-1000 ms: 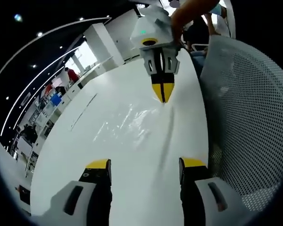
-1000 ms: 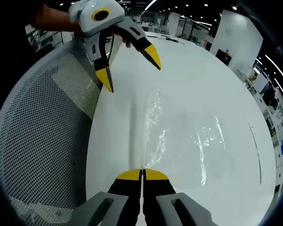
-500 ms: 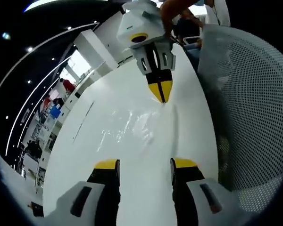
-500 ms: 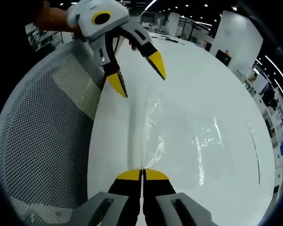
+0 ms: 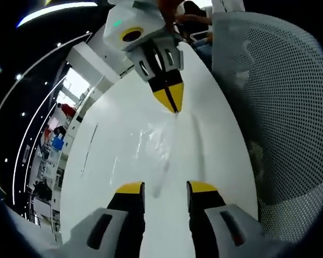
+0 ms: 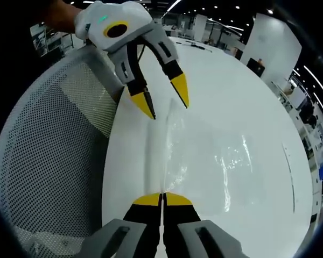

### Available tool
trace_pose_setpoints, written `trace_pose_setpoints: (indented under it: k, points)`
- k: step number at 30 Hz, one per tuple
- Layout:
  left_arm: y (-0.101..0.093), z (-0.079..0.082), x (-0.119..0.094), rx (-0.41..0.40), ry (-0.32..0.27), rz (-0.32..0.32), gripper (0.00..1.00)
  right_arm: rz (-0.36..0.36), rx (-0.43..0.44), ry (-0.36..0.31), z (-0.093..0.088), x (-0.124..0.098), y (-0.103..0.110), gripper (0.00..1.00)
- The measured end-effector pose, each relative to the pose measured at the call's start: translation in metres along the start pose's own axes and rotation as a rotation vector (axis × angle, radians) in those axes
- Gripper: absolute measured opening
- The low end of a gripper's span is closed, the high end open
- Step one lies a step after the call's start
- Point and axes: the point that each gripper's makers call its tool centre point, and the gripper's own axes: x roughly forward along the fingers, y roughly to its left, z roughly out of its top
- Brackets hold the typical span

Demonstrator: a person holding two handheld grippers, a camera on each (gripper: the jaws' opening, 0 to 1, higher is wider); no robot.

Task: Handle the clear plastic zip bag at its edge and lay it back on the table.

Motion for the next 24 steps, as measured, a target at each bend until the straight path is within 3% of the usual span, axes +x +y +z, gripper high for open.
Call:
trace_pose_setpoints:
  k: [15, 21, 24]
  points:
    - [0.003, 0.002, 0.006, 0.069, 0.022, -0.014, 0.10, -0.009, 0.019, -0.011, 0.003, -0.006, 0.000, 0.00]
    - [0.004, 0.004, 0.009, 0.077, 0.023, -0.019, 0.10, -0.017, 0.035, -0.030, 0.009, -0.010, -0.001, 0.00]
    - [0.004, 0.003, 0.009, 0.084, 0.024, -0.022, 0.01, -0.020, 0.035, -0.031, 0.008, -0.009, -0.002, 0.00]
